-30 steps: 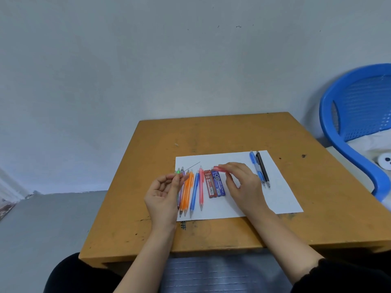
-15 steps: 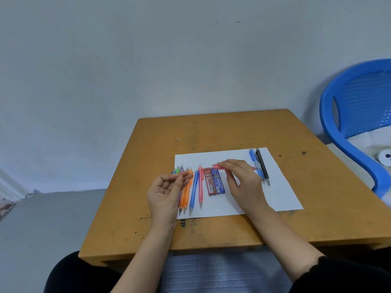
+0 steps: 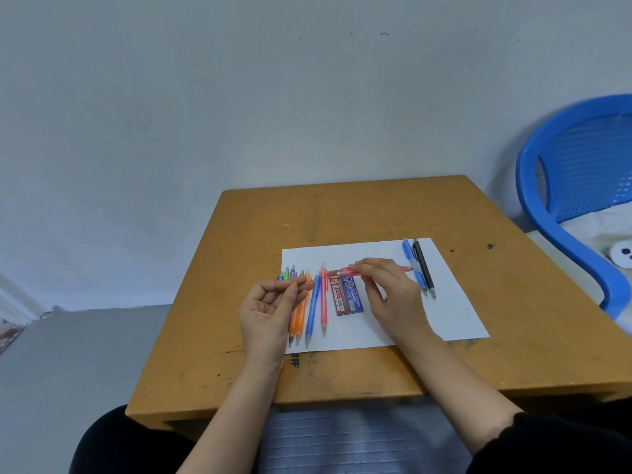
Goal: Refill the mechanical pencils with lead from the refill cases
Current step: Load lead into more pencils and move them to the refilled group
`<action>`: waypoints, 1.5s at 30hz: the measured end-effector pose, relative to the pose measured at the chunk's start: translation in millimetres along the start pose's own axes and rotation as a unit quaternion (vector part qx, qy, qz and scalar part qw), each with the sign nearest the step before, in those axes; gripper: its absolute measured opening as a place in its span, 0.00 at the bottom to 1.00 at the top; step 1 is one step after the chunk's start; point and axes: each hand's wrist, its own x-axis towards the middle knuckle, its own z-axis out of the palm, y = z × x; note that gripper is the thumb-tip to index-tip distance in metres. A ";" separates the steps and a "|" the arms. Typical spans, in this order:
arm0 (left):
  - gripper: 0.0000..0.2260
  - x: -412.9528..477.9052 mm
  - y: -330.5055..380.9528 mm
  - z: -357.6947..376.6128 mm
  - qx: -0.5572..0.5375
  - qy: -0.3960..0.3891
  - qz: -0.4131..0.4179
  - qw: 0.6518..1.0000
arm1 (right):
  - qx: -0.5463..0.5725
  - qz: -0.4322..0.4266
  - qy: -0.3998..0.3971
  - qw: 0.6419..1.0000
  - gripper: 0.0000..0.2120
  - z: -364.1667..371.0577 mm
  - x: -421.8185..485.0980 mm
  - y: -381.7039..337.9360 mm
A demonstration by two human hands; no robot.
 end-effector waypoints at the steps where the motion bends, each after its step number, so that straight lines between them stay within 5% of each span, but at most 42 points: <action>1: 0.02 -0.1 0.4 0.2 -0.001 0.000 0.000 1.000 | 0.003 0.000 0.001 1.000 0.12 0.0 0.2 -0.4; 9: 0.01 0.2 0.8 0.4 -0.009 -0.007 -0.007 1.000 | 0.024 -0.008 -0.005 1.000 0.20 0.0 0.1 -3.0; 45: 0.09 -0.5 1.1 2.7 0.037 -0.028 -0.014 0.999 | 0.025 -0.050 -0.009 0.998 0.22 0.2 -1.6 -5.1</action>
